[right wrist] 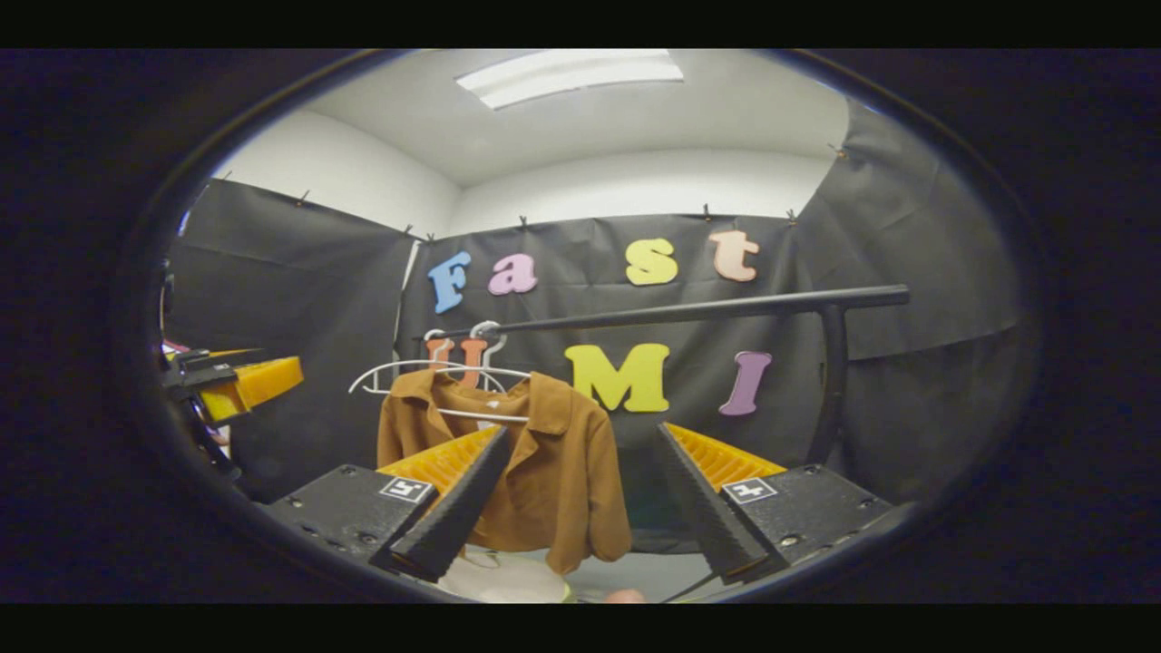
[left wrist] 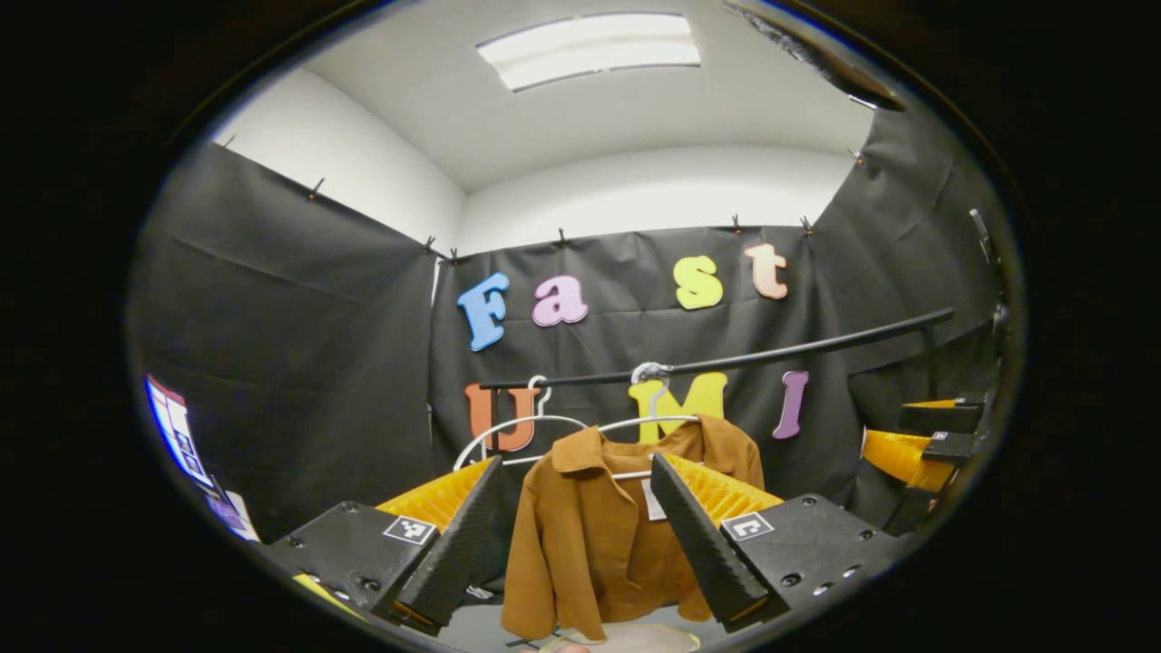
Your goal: Grasp the clothes on the hanger with both hands and then place them into the laundry hamper below.
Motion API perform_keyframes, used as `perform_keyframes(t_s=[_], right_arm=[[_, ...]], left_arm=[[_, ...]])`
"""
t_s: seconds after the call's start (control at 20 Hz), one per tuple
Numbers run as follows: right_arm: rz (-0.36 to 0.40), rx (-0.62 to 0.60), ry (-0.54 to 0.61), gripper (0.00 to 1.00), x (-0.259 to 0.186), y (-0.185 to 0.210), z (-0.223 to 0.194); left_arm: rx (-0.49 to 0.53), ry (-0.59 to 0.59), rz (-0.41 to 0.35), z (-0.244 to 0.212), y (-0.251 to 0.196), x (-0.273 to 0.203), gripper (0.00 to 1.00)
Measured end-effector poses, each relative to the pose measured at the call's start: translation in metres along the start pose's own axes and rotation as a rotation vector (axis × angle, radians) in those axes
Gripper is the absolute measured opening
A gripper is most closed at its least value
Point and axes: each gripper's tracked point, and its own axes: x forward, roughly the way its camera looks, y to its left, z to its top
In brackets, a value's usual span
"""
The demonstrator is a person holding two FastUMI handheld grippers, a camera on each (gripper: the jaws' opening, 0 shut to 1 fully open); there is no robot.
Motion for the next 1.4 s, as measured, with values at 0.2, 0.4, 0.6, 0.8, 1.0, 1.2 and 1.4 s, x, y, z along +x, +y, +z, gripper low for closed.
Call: perform_keyframes(t_s=[0.2,0.4,0.6,0.8,1.0,1.2,1.4], right_arm=[[-0.051,-0.007,0.004,1.0,0.008,0.008,-0.005],[-0.087,-0.004,0.045,1.0,0.025,0.029,-0.019],[-0.109,-0.001,0.096,1.0,0.042,0.052,-0.036],[-0.149,0.045,0.147,1.0,0.059,0.069,-0.055],[-0.175,0.086,0.186,1.0,0.078,0.079,-0.073],[-0.186,0.155,0.244,1.0,0.101,0.078,-0.089],[-0.149,0.22,0.296,0.98,0.137,0.071,-0.111]], left_arm=[[-0.015,0.005,-0.007,-0.007,0.02,0.014,1.0],[-0.024,0.037,-0.03,-0.022,0.038,0.026,1.0],[-0.08,0.094,-0.082,-0.047,0.043,0.037,1.0],[-0.122,0.143,-0.164,-0.068,0.035,0.052,1.0],[-0.162,0.184,-0.248,-0.086,0.018,0.067,1.0],[-0.238,0.239,-0.302,-0.101,-0.004,0.08,1.0],[-0.253,0.28,-0.282,-0.119,-0.018,0.105,1.0]])
